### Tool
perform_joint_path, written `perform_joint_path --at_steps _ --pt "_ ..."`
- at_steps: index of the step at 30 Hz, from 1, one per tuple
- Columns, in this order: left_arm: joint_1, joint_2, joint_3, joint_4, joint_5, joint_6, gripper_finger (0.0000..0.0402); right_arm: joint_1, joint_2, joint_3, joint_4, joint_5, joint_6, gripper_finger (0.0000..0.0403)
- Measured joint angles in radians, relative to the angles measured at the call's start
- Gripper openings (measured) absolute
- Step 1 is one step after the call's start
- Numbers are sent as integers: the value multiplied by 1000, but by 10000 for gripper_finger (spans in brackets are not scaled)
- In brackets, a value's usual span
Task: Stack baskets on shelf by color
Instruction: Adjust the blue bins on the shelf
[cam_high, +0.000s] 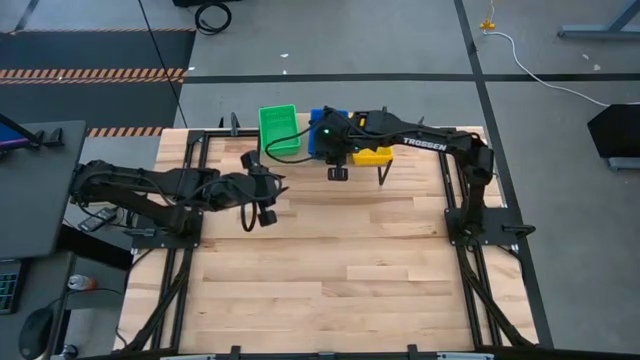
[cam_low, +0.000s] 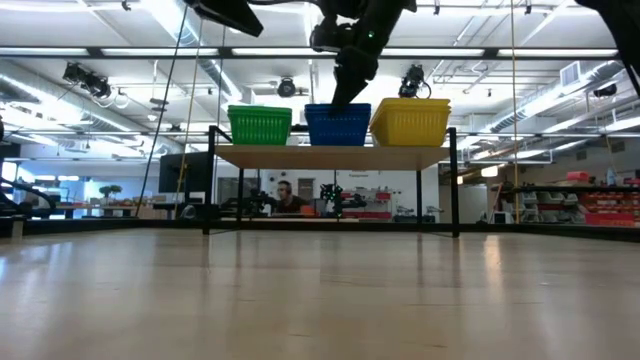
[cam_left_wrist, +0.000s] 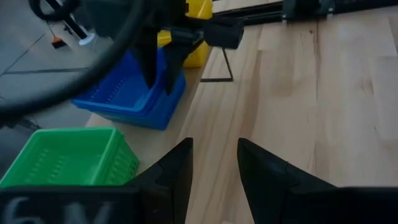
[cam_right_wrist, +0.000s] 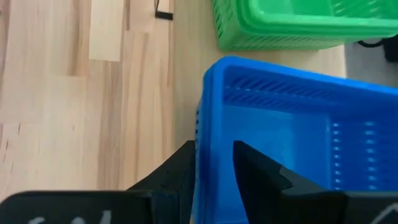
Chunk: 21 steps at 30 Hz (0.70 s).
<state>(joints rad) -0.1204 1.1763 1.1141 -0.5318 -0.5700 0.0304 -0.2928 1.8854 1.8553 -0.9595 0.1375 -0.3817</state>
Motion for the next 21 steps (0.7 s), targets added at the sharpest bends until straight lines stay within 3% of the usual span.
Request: perform_joint_path --at_steps 6,16,21 --pt "0 0 0 -19 -23 -27 133 1 -3 2 -4 -4 -16 106" --pt "-2 0 0 -19 -24 -52 133 9 -4 2 -17 -29 -43 23" --pt "-2 1 0 -19 -24 -53 133 9 -4 2 -14 -29 -48 31"
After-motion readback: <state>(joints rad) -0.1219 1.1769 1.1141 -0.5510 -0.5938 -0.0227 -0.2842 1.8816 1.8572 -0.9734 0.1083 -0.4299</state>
